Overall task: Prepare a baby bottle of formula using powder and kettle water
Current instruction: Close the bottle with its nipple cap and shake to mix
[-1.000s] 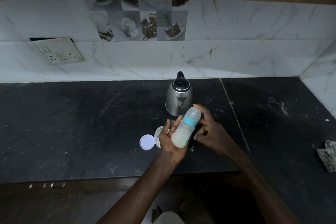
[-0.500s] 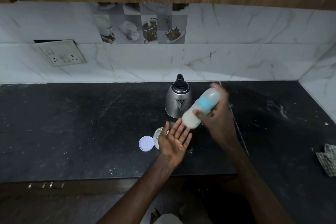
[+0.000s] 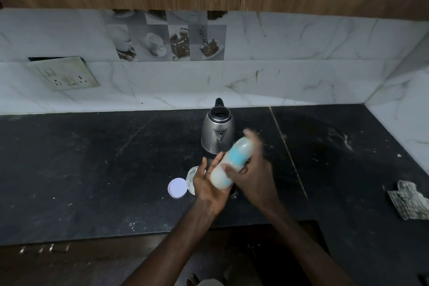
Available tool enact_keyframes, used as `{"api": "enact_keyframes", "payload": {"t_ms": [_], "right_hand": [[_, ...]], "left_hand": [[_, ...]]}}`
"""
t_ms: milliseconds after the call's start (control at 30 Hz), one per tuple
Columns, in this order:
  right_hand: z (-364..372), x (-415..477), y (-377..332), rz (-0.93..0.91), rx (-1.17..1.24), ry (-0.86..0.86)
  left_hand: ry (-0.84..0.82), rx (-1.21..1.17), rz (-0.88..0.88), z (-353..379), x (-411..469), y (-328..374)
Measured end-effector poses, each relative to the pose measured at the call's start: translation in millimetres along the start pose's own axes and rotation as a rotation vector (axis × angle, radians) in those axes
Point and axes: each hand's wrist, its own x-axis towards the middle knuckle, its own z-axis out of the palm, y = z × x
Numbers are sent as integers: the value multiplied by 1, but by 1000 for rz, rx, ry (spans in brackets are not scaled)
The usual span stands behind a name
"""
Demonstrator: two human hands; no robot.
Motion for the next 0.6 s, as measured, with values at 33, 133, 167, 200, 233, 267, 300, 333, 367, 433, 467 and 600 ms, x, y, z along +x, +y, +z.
{"api": "enact_keyframes", "payload": {"t_ms": [33,133,167,200,233,267,300,333,367,433,467,600], "right_hand": [[6,-7,5,18,-45,-106],[12,-7,17,80,28,-29],[12,-7,16,87,46,-39],[12,-7,16,87,45,-81],[11,-7,17,88,38,-131],[9,-5,19,91,35,-175],[7,-4,21,94,41,-211],[5,-2,24,100,60,-236],[3,-2,28,110,89,-246],[5,-2,32,135,148,-227],[7,-4,33,138,162,-205],[11,-1,28,95,150,-190]], "left_hand": [[-21,-2,-3,2,0,-1],[-34,2,-14,3,1,0],[-32,1,-17,4,1,-1],[-34,-3,-22,5,1,-2],[-40,-4,-26,6,0,-2],[-47,-3,-29,6,-1,-3],[-54,-3,-29,5,0,-2],[-60,-6,-31,4,0,-1],[-64,-13,-36,4,0,0],[-66,-30,-44,4,1,2],[-67,-35,-46,5,1,3],[-83,5,-43,4,-1,6]]}}
